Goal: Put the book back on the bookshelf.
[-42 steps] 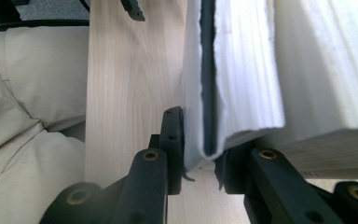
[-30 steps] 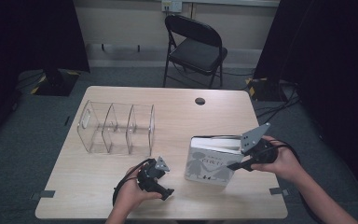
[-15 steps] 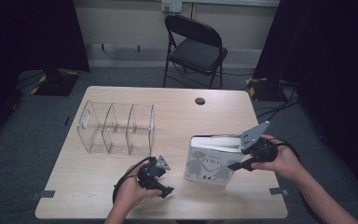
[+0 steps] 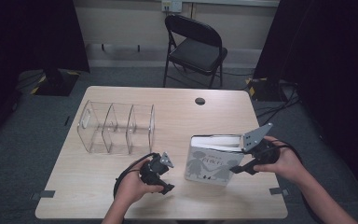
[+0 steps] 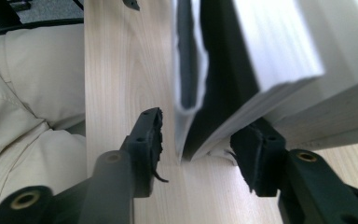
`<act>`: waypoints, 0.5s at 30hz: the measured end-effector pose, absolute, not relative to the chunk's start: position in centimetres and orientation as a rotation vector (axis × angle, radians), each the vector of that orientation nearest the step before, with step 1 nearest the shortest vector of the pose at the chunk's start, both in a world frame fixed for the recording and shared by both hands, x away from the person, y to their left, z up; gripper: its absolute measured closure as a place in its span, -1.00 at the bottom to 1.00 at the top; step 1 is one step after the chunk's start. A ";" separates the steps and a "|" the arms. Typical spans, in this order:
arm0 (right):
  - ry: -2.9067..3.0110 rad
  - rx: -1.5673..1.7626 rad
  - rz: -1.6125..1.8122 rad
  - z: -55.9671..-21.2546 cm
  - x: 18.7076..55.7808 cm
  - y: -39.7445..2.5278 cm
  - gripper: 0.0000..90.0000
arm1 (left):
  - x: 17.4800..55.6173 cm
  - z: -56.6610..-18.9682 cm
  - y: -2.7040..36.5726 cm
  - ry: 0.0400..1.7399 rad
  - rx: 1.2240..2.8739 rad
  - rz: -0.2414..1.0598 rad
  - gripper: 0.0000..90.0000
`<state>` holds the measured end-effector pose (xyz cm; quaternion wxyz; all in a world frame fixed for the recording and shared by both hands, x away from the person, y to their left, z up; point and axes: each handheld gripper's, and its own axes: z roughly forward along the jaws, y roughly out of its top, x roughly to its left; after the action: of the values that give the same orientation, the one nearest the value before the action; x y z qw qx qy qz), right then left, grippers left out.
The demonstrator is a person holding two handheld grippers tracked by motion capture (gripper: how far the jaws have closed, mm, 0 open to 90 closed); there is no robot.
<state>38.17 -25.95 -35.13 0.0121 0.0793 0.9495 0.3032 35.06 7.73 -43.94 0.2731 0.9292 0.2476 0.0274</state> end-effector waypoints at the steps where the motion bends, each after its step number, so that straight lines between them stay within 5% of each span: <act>1: 2.957 0.242 0.937 -35.2 38.2 -26.0 0.13 | 35.1 -43.8 7.7 0.659 2.479 0.082 -0.29; 15: 2.984 0.296 0.934 -36.0 38.1 -26.4 -0.05 | 36.1 -41.3 7.3 0.651 2.463 0.102 -0.23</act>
<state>38.15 -26.35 -36.03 0.0004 0.0944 0.9500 0.2975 36.09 7.26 -41.33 0.2919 0.9239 0.2443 0.0381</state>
